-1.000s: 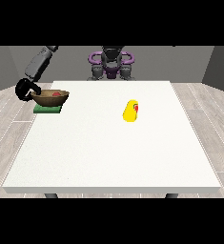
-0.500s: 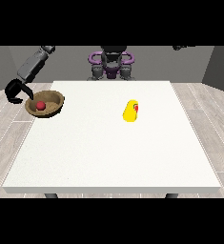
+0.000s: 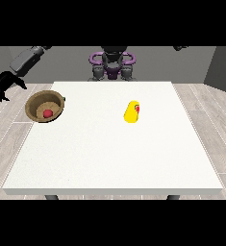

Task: Pick the cup and pour the ball into the bowl, then pick the bowl and place it on the pad

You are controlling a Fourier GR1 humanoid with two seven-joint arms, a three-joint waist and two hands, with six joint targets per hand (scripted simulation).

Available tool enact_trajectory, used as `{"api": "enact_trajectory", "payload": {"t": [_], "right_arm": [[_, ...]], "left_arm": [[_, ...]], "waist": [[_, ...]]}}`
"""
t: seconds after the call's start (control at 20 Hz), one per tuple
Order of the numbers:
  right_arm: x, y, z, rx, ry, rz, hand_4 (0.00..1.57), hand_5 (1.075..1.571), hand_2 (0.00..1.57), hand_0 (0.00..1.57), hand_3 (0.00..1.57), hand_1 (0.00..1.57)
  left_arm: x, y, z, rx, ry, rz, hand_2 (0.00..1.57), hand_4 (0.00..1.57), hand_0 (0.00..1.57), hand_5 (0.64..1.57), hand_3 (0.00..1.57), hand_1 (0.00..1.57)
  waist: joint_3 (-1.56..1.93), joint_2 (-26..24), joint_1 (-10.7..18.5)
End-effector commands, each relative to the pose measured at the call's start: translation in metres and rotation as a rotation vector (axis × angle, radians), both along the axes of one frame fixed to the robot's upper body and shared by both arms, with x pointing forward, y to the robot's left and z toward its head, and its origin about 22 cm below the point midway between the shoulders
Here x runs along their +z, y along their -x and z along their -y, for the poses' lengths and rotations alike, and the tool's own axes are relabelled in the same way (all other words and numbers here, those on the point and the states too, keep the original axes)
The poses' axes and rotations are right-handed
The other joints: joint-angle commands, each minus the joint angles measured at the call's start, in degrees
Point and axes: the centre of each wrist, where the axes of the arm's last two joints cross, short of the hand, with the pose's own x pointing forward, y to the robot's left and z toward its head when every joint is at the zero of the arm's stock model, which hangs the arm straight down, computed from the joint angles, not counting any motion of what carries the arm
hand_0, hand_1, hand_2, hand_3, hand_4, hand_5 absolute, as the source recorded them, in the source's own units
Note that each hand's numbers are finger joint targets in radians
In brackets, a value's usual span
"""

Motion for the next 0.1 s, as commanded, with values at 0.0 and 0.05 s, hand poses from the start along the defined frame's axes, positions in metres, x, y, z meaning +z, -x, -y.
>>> {"api": "enact_trajectory", "payload": {"t": [0.0,0.05], "right_arm": [[0.031,0.000,0.007,0.063,-0.025,-0.035,0.19,1.361,0.27,0.45,0.38,0.45],[0.042,-0.017,-0.007,0.111,-0.006,0.001,0.31,1.374,0.12,0.38,0.41,0.38]], "left_arm": [[-0.039,-0.022,-0.003,-0.028,0.005,-0.115,0.00,0.00,0.00,1.566,0.00,0.00],[-0.044,-0.032,-0.001,0.000,0.007,-0.148,0.00,0.00,0.00,1.566,0.00,0.00]], "waist": [[-0.23,-7.7,0.3],[-0.24,-8.1,-1.5]]}}
